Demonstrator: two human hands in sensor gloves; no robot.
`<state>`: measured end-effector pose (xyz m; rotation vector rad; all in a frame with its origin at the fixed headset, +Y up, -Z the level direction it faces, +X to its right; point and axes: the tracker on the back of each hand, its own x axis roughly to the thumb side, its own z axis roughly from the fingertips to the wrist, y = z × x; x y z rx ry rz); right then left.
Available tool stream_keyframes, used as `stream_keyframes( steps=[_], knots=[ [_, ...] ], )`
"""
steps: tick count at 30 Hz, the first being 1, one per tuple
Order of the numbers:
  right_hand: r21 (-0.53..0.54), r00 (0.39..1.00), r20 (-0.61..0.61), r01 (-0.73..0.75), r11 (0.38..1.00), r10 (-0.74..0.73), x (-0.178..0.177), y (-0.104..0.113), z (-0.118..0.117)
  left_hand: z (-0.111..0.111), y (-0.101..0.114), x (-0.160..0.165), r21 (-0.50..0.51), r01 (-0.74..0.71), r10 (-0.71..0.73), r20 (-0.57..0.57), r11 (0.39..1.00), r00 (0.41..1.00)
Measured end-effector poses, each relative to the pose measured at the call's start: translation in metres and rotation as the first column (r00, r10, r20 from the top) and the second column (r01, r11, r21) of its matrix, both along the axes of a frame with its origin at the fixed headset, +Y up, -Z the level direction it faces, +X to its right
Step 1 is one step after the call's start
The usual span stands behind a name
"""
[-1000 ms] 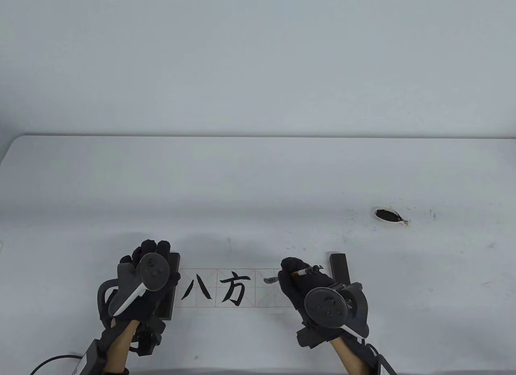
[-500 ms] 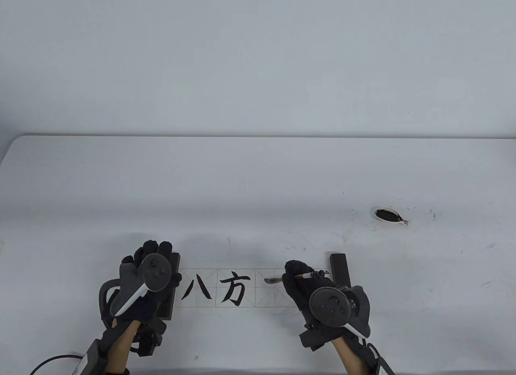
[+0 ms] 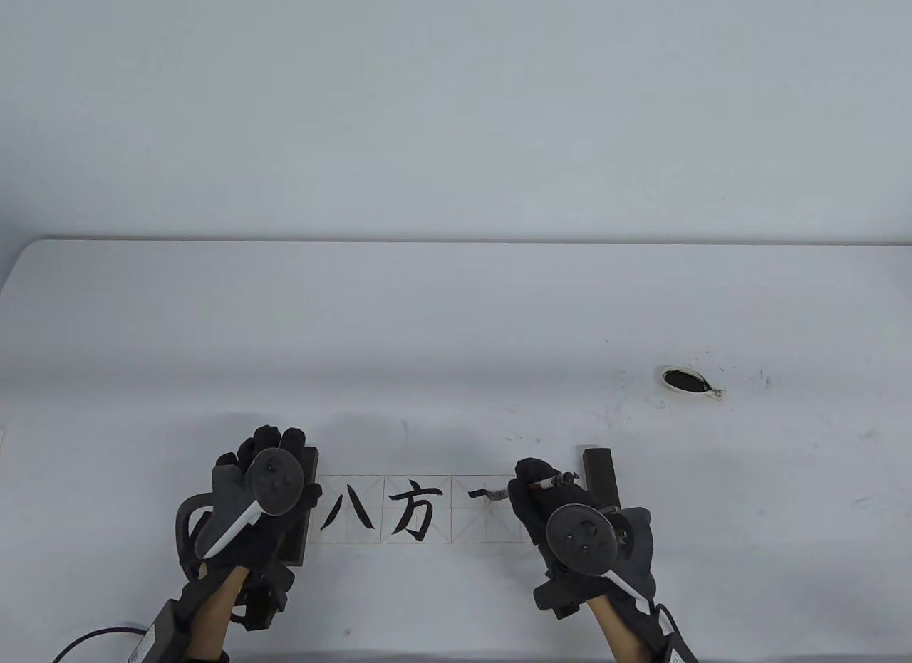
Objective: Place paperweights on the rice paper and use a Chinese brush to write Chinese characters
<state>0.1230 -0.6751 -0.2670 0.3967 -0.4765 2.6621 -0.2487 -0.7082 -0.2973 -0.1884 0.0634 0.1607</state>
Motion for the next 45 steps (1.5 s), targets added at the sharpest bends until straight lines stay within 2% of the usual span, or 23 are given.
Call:
stream_keyframes(
  steps=[6, 9, 12, 20, 31, 37, 45],
  knots=[
    [0.017, 0.998, 0.048, -0.033, 0.999, 0.033, 0.0031, 0.0017, 0.0026, 0.0, 0.0, 0.0, 0.0, 0.0, 0.0, 0.0, 1.0, 1.0],
    [0.006, 1.0, 0.005, -0.004, 1.0, 0.004, 0.0015, 0.0023, 0.0054, 0.0004, 0.0003, 0.0001, -0.004, 0.0, 0.0, -0.001, 1.0, 1.0],
    [-0.007, 0.995, -0.06, 0.085, 0.996, -0.085, -0.0012, 0.0021, 0.0074, 0.0003, 0.0006, -0.0001, -0.003, -0.001, 0.001, -0.002, 1.0, 1.0],
    [-0.012, 0.995, -0.084, 0.055, 0.998, -0.056, -0.0056, -0.0008, 0.0083, 0.0001, 0.0005, 0.0001, -0.003, 0.001, -0.001, 0.0, 1.0, 1.0],
    [-0.06, 0.997, -0.077, -0.002, 0.998, -0.002, -0.005, -0.0002, 0.0069, -0.0002, 0.0002, 0.0005, -0.006, 0.001, -0.001, 0.0, 1.0, 1.0],
    [-0.029, 0.998, -0.041, 0.042, 0.999, -0.044, 0.0017, 0.0042, 0.0079, -0.0002, 0.0001, 0.0006, -0.007, 0.002, -0.002, 0.001, 1.0, 1.0],
    [-0.023, 1.0, -0.007, -0.014, 1.0, 0.013, 0.0015, 0.0043, 0.0075, -0.0002, -0.0001, 0.0007, -0.008, 0.002, -0.002, 0.002, 1.0, 1.0]
  ],
)
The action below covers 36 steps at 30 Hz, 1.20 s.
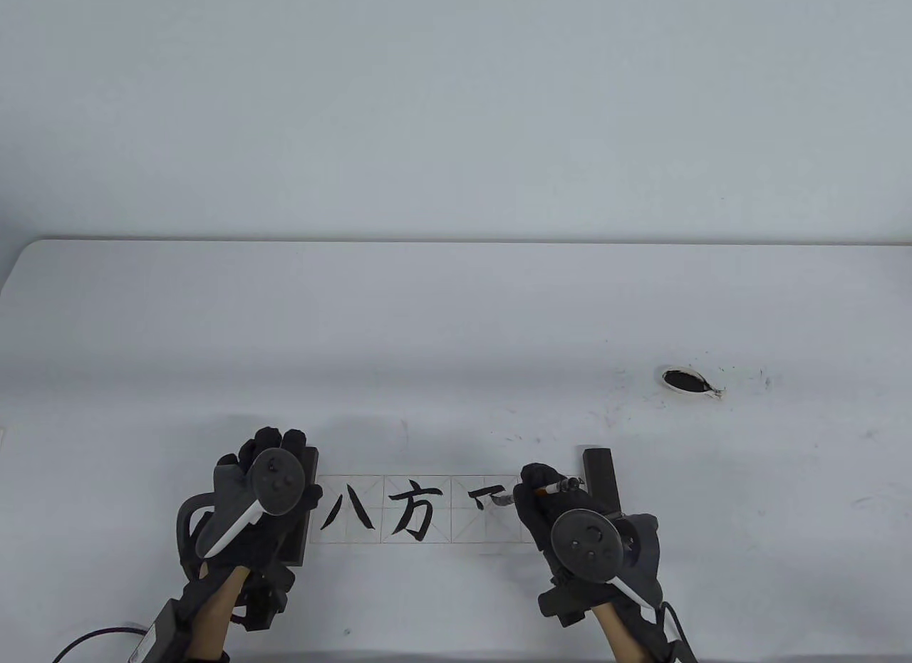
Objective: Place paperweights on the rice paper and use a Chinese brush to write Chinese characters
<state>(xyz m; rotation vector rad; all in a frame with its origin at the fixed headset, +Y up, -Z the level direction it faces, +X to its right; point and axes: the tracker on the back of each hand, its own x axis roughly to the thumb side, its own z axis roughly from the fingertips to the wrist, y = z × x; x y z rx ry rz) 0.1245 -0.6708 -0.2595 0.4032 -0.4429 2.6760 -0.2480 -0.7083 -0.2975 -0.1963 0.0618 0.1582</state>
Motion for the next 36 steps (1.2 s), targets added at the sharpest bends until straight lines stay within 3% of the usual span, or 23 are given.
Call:
stream_keyframes(
  steps=[6, 18, 25, 31, 36],
  knots=[
    [0.002, 1.0, 0.003, -0.006, 1.0, 0.006, 0.0, 0.001, 0.001, 0.0, 0.0, 0.0, 0.0, 0.0, 0.0, 0.0, 1.0, 1.0],
    [-0.06, 0.98, -0.174, 0.091, 0.994, -0.101, -0.013, -0.002, 0.003, 0.0, 0.0, 0.0, -0.002, 0.002, -0.002, 0.001, 1.0, 1.0],
    [-0.065, 0.988, -0.14, 0.049, 0.997, -0.058, -0.012, -0.003, 0.002, 0.0, 0.0, 0.001, -0.004, 0.002, -0.002, 0.002, 1.0, 1.0],
    [-0.012, 0.999, 0.011, -0.03, 0.999, 0.03, 0.0, 0.006, 0.005, 0.0, 0.0, 0.0, -0.003, 0.0, 0.0, 0.0, 1.0, 1.0],
    [-0.018, 0.997, 0.055, -0.053, 0.998, 0.054, 0.004, 0.009, 0.005, 0.0, -0.001, 0.0, -0.003, 0.002, -0.002, 0.0, 1.0, 1.0]
  ],
)
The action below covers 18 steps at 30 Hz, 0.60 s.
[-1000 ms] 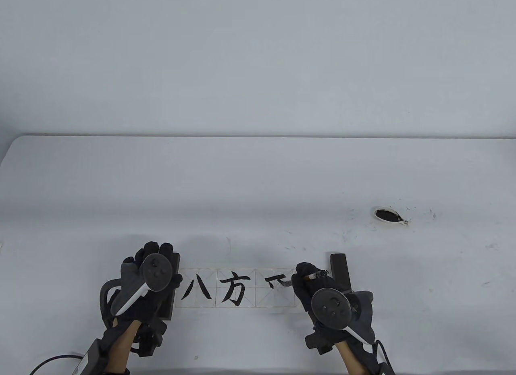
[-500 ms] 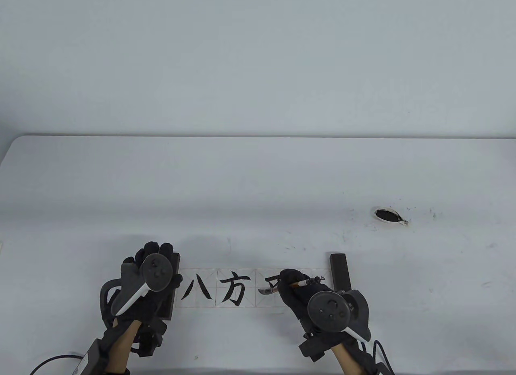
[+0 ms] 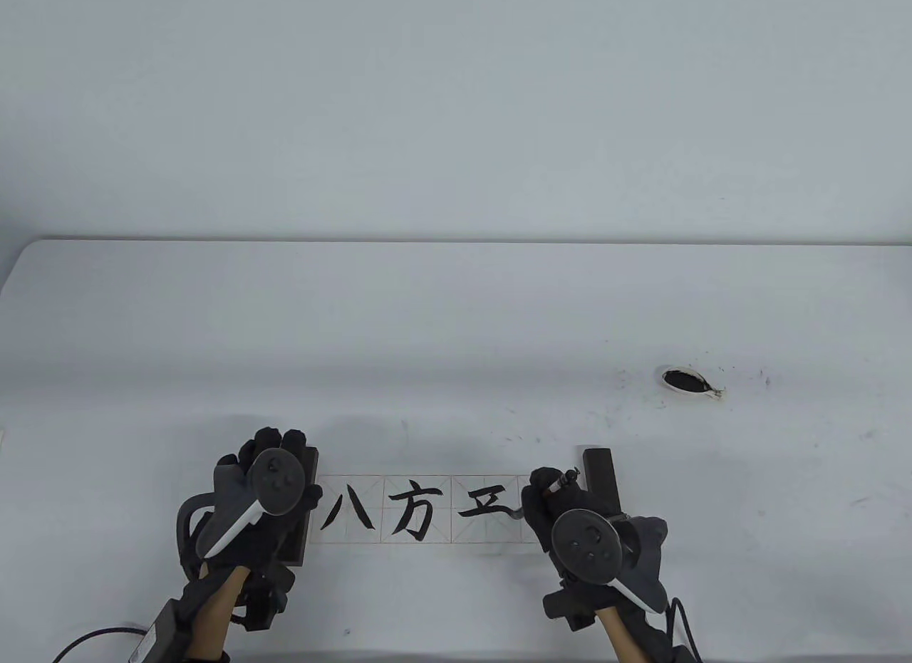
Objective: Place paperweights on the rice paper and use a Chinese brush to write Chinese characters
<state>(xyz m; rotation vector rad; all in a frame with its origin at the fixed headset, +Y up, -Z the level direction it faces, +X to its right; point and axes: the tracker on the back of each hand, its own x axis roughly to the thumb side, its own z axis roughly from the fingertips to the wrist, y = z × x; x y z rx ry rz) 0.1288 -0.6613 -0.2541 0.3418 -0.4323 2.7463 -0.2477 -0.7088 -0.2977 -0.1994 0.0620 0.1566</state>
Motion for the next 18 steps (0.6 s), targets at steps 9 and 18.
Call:
stream_keyframes(
  steps=[9, 18],
  knots=[
    [0.09, 0.995, -0.036, 0.097, 0.991, -0.094, -0.01, -0.006, -0.001, 0.0, 0.0, 0.0, 0.001, 0.001, -0.001, 0.0, 1.0, 1.0],
    [0.054, 0.996, -0.057, 0.074, 0.996, -0.071, -0.018, -0.014, -0.006, 0.0, 0.0, 0.0, 0.002, 0.001, -0.001, 0.002, 1.0, 1.0]
  ],
)
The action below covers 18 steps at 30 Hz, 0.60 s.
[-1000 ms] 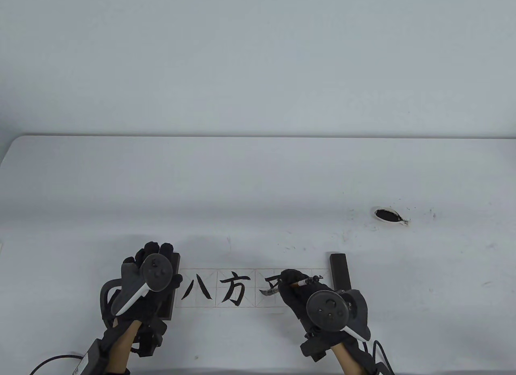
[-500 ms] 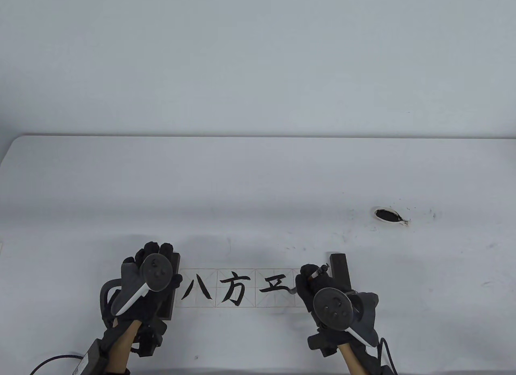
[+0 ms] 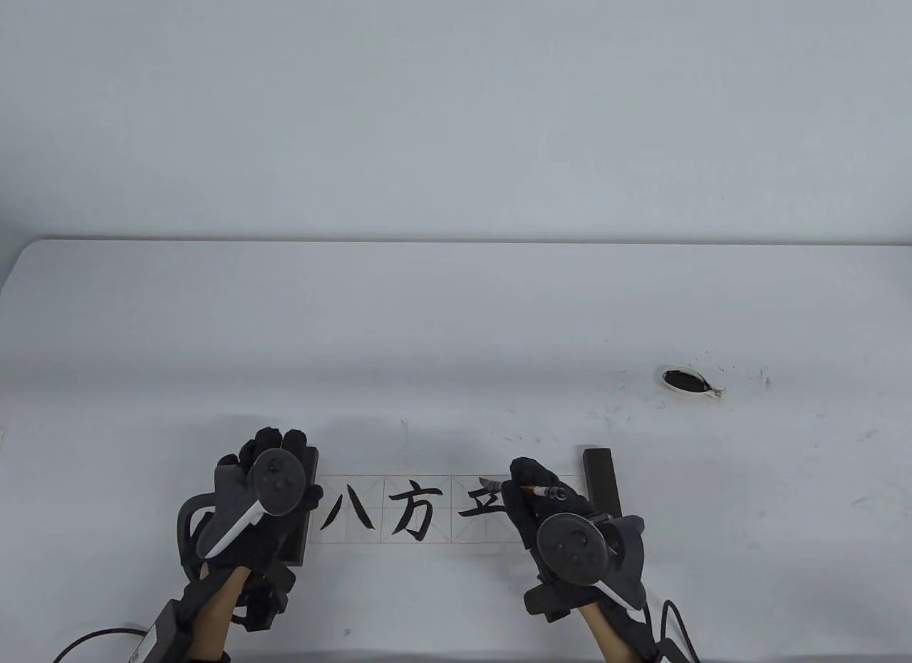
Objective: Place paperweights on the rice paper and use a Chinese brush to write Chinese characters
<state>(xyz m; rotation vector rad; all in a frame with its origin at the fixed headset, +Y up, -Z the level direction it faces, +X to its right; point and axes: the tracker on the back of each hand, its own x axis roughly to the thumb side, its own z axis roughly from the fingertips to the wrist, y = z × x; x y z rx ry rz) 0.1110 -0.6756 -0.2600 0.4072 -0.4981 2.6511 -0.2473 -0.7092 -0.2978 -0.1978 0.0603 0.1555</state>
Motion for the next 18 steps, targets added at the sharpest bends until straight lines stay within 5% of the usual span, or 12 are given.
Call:
stream_keyframes(
  steps=[18],
  knots=[
    [-0.08, 0.997, -0.072, 0.003, 0.997, -0.009, 0.004, 0.01, 0.003, 0.0, 0.0, 0.0, -0.008, 0.001, -0.001, 0.001, 1.0, 1.0]
  ],
)
